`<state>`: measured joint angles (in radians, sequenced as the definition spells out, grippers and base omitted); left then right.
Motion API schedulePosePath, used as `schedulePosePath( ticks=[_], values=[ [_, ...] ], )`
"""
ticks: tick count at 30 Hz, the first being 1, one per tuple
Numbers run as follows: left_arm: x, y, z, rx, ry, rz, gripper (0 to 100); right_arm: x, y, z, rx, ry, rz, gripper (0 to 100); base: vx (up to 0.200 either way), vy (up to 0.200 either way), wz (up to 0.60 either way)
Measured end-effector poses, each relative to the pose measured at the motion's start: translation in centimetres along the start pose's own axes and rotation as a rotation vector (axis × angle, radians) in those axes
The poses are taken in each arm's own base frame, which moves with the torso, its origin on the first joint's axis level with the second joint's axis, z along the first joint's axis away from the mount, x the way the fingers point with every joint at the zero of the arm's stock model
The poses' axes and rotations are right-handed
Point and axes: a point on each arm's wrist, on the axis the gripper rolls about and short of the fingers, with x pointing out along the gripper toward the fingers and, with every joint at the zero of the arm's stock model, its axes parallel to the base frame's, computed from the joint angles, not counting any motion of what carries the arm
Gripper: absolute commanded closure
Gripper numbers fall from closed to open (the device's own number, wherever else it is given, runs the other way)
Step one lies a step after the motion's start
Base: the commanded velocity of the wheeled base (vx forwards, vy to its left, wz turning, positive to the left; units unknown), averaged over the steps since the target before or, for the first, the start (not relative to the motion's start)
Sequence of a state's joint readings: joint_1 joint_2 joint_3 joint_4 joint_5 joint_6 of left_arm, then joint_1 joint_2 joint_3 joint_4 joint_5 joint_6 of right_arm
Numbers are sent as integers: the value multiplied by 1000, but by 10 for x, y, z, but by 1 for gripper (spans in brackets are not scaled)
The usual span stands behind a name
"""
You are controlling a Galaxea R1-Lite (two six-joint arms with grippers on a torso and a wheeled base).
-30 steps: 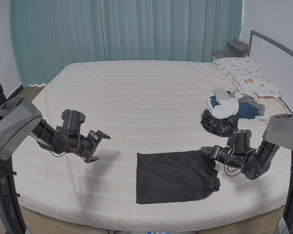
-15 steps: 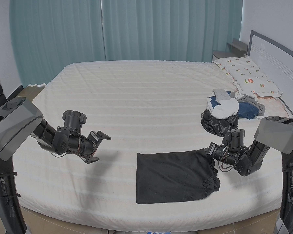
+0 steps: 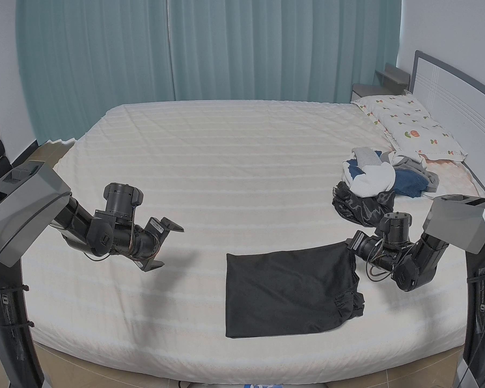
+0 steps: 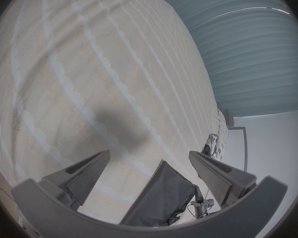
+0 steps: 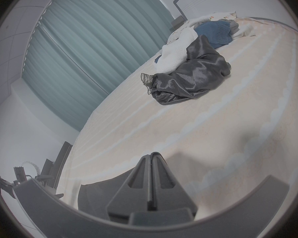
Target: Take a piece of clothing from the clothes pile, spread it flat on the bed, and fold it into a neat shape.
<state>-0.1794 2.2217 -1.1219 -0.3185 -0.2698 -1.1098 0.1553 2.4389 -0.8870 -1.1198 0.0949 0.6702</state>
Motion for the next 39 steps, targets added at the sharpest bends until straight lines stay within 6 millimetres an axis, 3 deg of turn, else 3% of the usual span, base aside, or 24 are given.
schedulePosePath(
  ticks=[1, 9, 14, 22, 30, 39],
  values=[
    [0, 0, 0, 0, 0, 0, 0, 1, 0, 0, 0, 0, 0, 0, 0, 0, 0],
    [0, 0, 0, 0, 0, 0, 0, 3, -4, 3, 7, -4, 5, 0, 0, 0, 0],
    [0, 0, 0, 0, 0, 0, 0, -6, 3, 11, 5, -16, 20, 0, 0, 0, 0],
    [1, 0, -1, 1, 0, 0, 0, -53, 1, -4, 13, 94, 33, 0, 0, 0, 0],
    [2, 0, -1, 3, -2, 4, 0, -107, -4, -25, -18, 233, 130, 0, -150, 0, 0],
    [3, 0, -4, 8, -8, 13, 0, -132, -2, -37, -94, 293, 176, 0, 0, 0, 0]
  ],
)
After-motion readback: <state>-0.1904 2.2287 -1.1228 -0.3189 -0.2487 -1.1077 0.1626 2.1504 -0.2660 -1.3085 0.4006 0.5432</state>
